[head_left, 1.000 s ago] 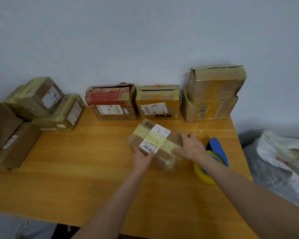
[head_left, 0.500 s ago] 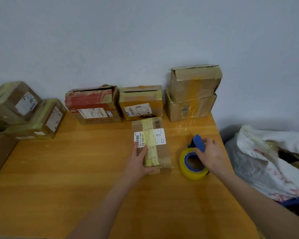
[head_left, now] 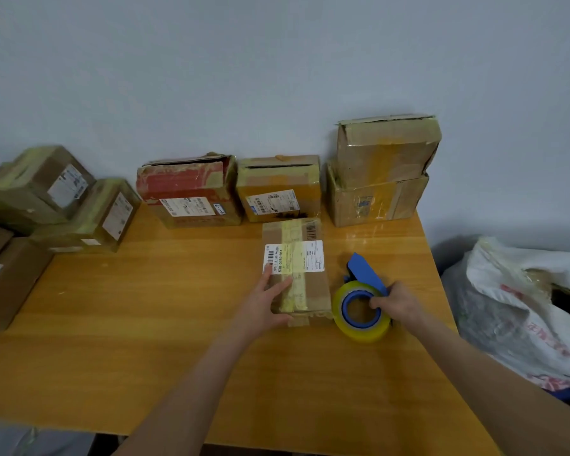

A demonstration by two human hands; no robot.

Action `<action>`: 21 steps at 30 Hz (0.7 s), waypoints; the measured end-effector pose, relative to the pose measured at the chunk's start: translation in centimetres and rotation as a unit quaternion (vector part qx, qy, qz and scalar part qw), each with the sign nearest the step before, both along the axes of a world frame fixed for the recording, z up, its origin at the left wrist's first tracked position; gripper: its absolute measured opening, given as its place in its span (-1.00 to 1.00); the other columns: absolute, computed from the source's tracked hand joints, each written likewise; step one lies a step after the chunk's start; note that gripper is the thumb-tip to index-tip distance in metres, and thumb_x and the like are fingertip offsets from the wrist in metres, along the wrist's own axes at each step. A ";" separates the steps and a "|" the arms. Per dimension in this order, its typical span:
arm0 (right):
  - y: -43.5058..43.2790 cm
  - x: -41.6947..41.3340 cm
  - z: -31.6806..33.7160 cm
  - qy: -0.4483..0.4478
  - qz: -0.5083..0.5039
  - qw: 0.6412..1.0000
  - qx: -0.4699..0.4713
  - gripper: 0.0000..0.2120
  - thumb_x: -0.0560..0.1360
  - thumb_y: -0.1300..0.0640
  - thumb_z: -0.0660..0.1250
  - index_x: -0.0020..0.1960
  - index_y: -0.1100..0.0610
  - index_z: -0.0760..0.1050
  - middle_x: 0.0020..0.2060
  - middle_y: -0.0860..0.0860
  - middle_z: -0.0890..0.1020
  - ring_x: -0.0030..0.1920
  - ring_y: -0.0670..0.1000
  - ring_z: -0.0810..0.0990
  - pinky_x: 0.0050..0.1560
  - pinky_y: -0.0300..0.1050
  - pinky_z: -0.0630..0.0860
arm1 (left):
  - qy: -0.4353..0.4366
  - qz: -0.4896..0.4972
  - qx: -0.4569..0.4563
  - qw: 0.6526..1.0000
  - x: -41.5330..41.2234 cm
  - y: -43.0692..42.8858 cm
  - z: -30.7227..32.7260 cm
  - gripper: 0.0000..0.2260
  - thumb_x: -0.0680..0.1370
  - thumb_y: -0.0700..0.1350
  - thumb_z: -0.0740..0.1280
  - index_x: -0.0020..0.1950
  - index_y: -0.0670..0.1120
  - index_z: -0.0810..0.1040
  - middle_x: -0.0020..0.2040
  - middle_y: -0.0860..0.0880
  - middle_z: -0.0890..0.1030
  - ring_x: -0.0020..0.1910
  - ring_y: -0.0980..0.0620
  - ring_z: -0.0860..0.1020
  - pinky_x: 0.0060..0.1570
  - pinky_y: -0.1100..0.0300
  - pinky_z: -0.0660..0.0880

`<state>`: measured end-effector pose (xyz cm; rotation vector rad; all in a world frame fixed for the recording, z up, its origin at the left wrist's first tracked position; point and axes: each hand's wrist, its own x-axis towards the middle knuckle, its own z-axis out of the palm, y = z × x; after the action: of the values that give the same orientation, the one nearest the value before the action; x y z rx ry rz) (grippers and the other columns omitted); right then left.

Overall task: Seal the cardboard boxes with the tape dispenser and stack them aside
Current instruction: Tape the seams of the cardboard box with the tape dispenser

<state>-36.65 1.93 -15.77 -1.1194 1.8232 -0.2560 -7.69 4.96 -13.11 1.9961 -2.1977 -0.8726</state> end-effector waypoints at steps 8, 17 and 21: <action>-0.4 0.4 2.3 -0.198 -0.133 0.969 0.067 -0.48 0.40 -0.11 0.50 0.15 0.21 0.43 0.01 0.16 0.61 0.00 0.17 0.61 -0.07 0.07 0.59 | 0.012 0.000 0.016 1.000 -0.1 0.0 0.6 -0.24 0.43 0.00 0.49 0.51 0.24 0.15 0.57 0.10 -0.23 0.54 0.02 0.06 0.42 0.05 0.27; -1.3 -1.1 6.9 -0.111 -0.040 0.992 -0.048 -0.64 0.38 0.15 0.51 0.11 0.15 0.49 -0.03 0.09 0.62 -0.04 0.10 0.61 0.01 0.03 0.58 | 0.013 -0.007 0.035 0.999 0.2 -0.1 1.6 -0.26 0.44 0.06 0.48 0.51 0.22 0.16 0.58 0.08 -0.19 0.53 -0.01 0.12 0.41 -0.02 0.31; -1.7 -2.5 11.5 -0.114 0.055 0.987 -0.100 -0.68 0.37 0.19 0.51 0.05 0.03 0.49 -0.07 0.02 0.61 -0.14 -0.02 0.62 -0.29 -0.25 0.49 | 0.058 0.084 -0.078 0.992 -0.7 -0.9 3.2 -0.36 0.49 0.19 0.35 0.51 0.08 0.25 0.56 0.01 0.10 0.49 -0.05 0.20 0.39 -0.09 0.32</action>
<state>-39.11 0.27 -4.28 -1.2696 1.5539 -0.4908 -8.44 4.06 -9.91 1.9679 -1.9396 -0.7500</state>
